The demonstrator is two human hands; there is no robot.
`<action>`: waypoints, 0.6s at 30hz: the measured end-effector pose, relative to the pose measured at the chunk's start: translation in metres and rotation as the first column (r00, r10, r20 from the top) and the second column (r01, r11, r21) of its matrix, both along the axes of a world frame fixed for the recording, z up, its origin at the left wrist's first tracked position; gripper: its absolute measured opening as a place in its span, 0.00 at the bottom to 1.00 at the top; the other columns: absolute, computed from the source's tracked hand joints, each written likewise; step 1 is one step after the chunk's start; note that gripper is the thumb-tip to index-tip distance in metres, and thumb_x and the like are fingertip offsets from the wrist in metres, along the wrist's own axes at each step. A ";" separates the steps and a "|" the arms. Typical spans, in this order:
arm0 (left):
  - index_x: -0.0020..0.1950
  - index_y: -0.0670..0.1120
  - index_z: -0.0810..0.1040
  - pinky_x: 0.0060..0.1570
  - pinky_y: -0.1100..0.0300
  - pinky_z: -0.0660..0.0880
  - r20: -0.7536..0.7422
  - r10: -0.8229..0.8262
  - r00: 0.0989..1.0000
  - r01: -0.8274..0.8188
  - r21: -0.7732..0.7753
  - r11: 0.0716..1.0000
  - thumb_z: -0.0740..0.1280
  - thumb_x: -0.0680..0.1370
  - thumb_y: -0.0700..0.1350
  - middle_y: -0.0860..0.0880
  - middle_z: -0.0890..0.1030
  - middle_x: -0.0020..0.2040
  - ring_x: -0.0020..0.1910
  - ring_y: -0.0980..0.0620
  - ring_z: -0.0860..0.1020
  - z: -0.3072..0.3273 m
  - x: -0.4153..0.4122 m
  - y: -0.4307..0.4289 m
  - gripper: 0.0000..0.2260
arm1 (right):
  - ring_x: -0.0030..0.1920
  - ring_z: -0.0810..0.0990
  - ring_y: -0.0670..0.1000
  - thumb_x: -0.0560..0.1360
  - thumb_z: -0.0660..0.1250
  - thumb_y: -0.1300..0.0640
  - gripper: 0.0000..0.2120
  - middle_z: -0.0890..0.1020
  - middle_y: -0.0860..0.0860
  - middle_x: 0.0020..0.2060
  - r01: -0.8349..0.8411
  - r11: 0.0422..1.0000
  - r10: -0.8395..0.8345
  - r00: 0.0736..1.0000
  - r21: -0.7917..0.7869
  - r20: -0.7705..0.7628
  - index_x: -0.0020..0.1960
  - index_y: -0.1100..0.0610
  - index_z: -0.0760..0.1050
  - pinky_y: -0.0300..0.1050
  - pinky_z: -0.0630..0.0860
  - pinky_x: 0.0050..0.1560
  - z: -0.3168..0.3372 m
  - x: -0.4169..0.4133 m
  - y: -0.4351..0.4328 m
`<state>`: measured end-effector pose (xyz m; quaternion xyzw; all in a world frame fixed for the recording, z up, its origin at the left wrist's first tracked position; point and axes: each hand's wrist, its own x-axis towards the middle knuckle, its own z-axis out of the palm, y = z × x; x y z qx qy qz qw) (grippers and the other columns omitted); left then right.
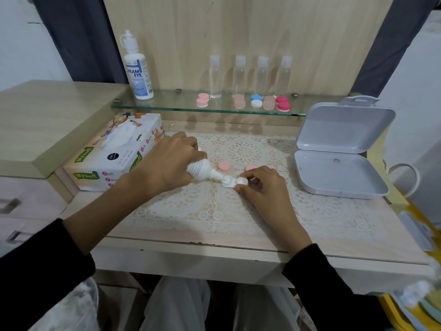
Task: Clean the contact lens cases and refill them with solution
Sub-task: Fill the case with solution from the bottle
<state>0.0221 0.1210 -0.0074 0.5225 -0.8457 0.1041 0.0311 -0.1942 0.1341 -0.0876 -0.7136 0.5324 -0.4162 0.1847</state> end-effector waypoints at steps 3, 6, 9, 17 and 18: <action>0.62 0.51 0.79 0.50 0.49 0.71 -0.025 -0.011 1.000 0.011 -0.010 1.000 0.74 0.69 0.44 0.46 0.79 0.52 0.52 0.46 0.72 -0.001 0.000 0.000 0.21 | 0.49 0.73 0.47 0.71 0.74 0.56 0.07 0.79 0.46 0.44 -0.001 1.000 0.001 1.000 0.001 0.003 0.49 0.56 0.82 0.28 0.63 0.44 0.000 -0.001 0.000; 0.59 0.49 0.81 0.48 0.47 0.72 -0.046 -0.037 0.998 0.035 -0.041 0.999 0.75 0.67 0.43 0.45 0.80 0.49 0.49 0.45 0.73 -0.003 0.001 0.000 0.20 | 0.49 0.73 0.47 0.71 0.74 0.56 0.07 0.79 0.47 0.44 0.002 1.000 -0.002 1.000 0.004 -0.001 0.49 0.56 0.82 0.29 0.63 0.45 0.000 -0.001 0.000; 0.57 0.48 0.82 0.47 0.47 0.73 -0.060 -0.051 0.997 0.047 -0.058 0.997 0.76 0.66 0.42 0.44 0.81 0.47 0.48 0.45 0.74 -0.003 0.001 0.000 0.20 | 0.49 0.73 0.48 0.71 0.74 0.55 0.08 0.80 0.48 0.44 0.007 1.000 -0.007 1.000 0.006 -0.010 0.49 0.56 0.82 0.32 0.65 0.46 0.000 -0.001 -0.001; 0.54 0.46 0.83 0.44 0.46 0.74 -0.093 -0.075 0.993 0.067 -0.084 0.994 0.76 0.64 0.40 0.43 0.81 0.44 0.44 0.43 0.75 -0.005 0.001 0.001 0.18 | 0.49 0.72 0.48 0.71 0.74 0.55 0.08 0.79 0.46 0.44 0.003 1.000 -0.003 1.000 0.011 0.009 0.48 0.56 0.82 0.32 0.64 0.45 0.000 -0.001 0.001; 0.53 0.46 0.83 0.43 0.46 0.74 -0.094 -0.080 0.992 0.072 -0.091 0.993 0.76 0.63 0.40 0.43 0.81 0.43 0.43 0.43 0.75 -0.005 0.001 0.001 0.18 | 0.49 0.73 0.48 0.71 0.74 0.55 0.08 0.79 0.46 0.44 0.003 1.000 -0.003 1.000 0.012 0.011 0.48 0.56 0.82 0.31 0.64 0.45 0.000 -0.001 0.001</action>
